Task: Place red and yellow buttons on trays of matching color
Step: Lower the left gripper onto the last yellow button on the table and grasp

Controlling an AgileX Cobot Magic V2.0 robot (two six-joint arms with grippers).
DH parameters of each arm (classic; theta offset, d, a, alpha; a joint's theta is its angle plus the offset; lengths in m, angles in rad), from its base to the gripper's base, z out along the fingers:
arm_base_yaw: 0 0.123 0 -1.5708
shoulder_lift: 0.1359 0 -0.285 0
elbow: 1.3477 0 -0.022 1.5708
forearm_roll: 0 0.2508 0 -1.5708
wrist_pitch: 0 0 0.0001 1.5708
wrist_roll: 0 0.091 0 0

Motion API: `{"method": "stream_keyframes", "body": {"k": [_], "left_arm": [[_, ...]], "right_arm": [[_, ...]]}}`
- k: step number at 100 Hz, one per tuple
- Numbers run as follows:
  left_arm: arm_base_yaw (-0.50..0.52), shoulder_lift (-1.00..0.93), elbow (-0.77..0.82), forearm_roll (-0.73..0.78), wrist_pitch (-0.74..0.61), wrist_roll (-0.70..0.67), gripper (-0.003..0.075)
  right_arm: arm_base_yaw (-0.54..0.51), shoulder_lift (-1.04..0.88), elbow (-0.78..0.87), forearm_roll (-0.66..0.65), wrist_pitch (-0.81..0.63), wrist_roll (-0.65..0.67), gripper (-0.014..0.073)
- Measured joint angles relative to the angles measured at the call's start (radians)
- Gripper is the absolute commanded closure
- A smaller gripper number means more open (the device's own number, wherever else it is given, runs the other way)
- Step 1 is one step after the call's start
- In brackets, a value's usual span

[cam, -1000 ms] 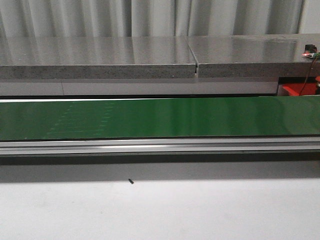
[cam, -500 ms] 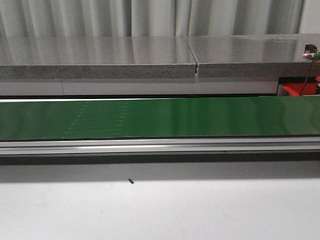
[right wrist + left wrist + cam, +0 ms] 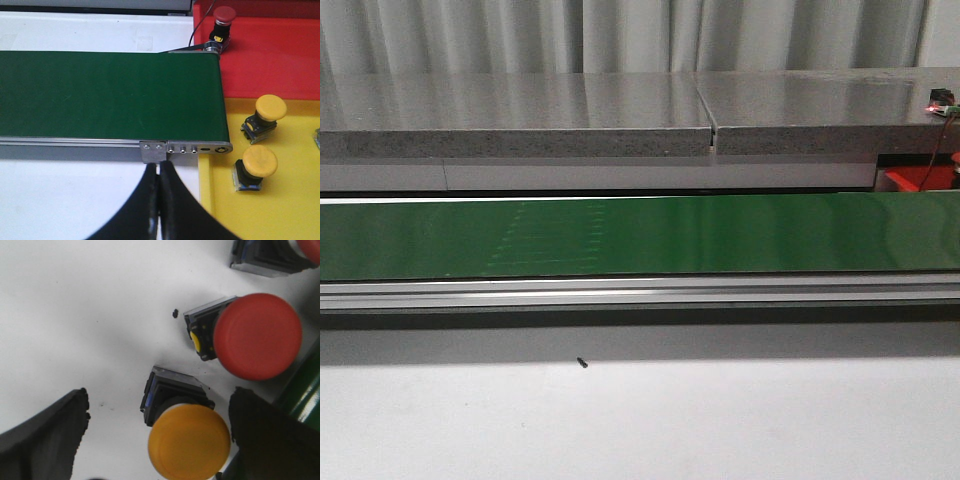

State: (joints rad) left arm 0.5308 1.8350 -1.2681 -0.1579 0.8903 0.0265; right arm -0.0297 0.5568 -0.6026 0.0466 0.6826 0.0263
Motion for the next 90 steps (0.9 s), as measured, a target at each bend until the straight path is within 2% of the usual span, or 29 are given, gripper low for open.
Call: {"method": "stream_keyframes", "body": {"k": [10, 16, 39, 49, 70, 90], "left_arm": [[0.000, 0.006, 0.000, -0.002, 0.000, 0.000, 0.0162], [0.000, 0.006, -0.001, -0.004, 0.005, 0.001, 0.0195], [0.000, 0.006, -0.001, -0.008, 0.041, 0.001, 0.0460], [0.000, 0.006, -0.001, -0.012, 0.047, 0.001, 0.0521], [0.002, -0.038, -0.001, -0.020, 0.049, 0.001, 0.0533], [0.002, -0.210, -0.009, -0.004, 0.089, 0.001, 0.0533]], "right_arm": [[0.000, 0.000, 0.000, 0.000, 0.000, 0.000, 0.0660], [0.000, 0.000, 0.000, 0.000, 0.000, 0.000, 0.0660], [0.000, 0.000, 0.000, 0.000, 0.000, 0.000, 0.0660], [0.000, 0.000, 0.000, 0.000, 0.000, 0.000, 0.0660], [0.000, 0.000, 0.000, 0.000, 0.000, 0.000, 0.0660], [0.000, 0.000, 0.000, 0.000, 0.000, 0.000, 0.0660]]}}
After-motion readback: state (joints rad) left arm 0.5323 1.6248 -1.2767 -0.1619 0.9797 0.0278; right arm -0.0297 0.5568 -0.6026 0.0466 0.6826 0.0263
